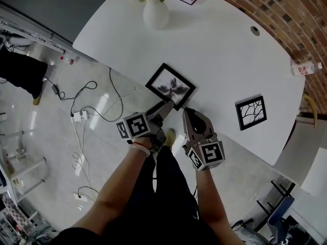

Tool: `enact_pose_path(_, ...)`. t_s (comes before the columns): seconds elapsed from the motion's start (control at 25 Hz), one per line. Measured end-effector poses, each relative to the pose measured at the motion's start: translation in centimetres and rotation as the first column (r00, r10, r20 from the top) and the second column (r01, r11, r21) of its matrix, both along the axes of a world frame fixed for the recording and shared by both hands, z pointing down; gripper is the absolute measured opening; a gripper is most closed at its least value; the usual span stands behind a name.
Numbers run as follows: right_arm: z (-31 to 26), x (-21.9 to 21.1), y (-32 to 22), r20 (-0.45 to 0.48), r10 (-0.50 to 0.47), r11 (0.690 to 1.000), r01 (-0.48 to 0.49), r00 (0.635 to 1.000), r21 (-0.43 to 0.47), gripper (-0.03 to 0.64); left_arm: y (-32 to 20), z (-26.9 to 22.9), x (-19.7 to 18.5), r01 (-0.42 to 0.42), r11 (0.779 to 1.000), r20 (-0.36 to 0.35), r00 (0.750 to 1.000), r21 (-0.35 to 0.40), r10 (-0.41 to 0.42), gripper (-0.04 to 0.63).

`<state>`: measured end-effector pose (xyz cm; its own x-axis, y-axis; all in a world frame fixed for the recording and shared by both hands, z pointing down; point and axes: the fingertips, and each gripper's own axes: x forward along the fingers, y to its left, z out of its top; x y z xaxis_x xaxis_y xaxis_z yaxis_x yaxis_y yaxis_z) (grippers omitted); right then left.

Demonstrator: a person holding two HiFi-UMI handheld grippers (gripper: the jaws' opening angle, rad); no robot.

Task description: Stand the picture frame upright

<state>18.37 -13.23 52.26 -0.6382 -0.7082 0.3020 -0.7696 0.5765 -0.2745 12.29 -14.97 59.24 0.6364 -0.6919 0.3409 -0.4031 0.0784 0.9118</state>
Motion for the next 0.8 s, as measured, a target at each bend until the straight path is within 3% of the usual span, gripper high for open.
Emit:
enact_pose_path(0.4, 1.0, -0.1, 0.4, -0.042, -0.014, 1.000, 0.014, 0.999, -0.008, 0.005, -1.1, 2.1, 1.6, 0.045, 0.996, -0.085, 0.995, -0.081, -0.051, 0.251)
enact_pose_path(0.48, 1.4, 0.1, 0.6, -0.041, -0.009, 1.000, 0.008, 0.999, -0.018, 0.005, -1.2, 2.2, 1.8, 0.047, 0.995, -0.099, 0.993, -0.092, -0.056, 0.216)
enact_pose_path(0.68, 1.7, 0.1, 1.0, -0.027, 0.007, 0.999, -0.008, 1.000, -0.034, 0.004, -0.6, 2.2, 1.4, 0.047, 0.995, -0.151, 0.987, -0.092, -0.061, 0.209)
enact_pose_path(0.8, 1.6, 0.2, 1.1, -0.012, 0.026, 0.999, -0.027, 1.000, -0.042, 0.005, 0.0, 1.8, 0.9, 0.044, 0.996, -0.175, 0.983, -0.082, -0.058, 0.171)
